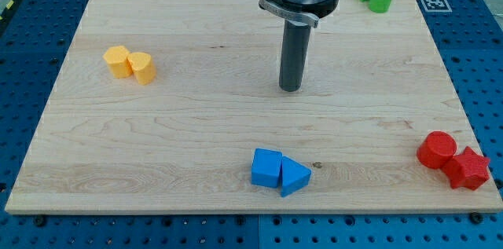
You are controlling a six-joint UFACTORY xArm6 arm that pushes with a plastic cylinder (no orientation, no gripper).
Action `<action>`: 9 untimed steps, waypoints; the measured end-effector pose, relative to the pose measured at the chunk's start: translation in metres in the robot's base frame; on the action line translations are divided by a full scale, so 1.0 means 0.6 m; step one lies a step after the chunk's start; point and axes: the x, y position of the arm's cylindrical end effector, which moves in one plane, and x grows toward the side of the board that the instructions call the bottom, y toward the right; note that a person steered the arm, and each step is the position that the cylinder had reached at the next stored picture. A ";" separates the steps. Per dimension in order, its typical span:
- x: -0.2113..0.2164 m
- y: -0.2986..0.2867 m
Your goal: Move red star to the center right
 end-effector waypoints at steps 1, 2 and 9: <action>0.001 0.000; 0.031 0.001; 0.204 0.192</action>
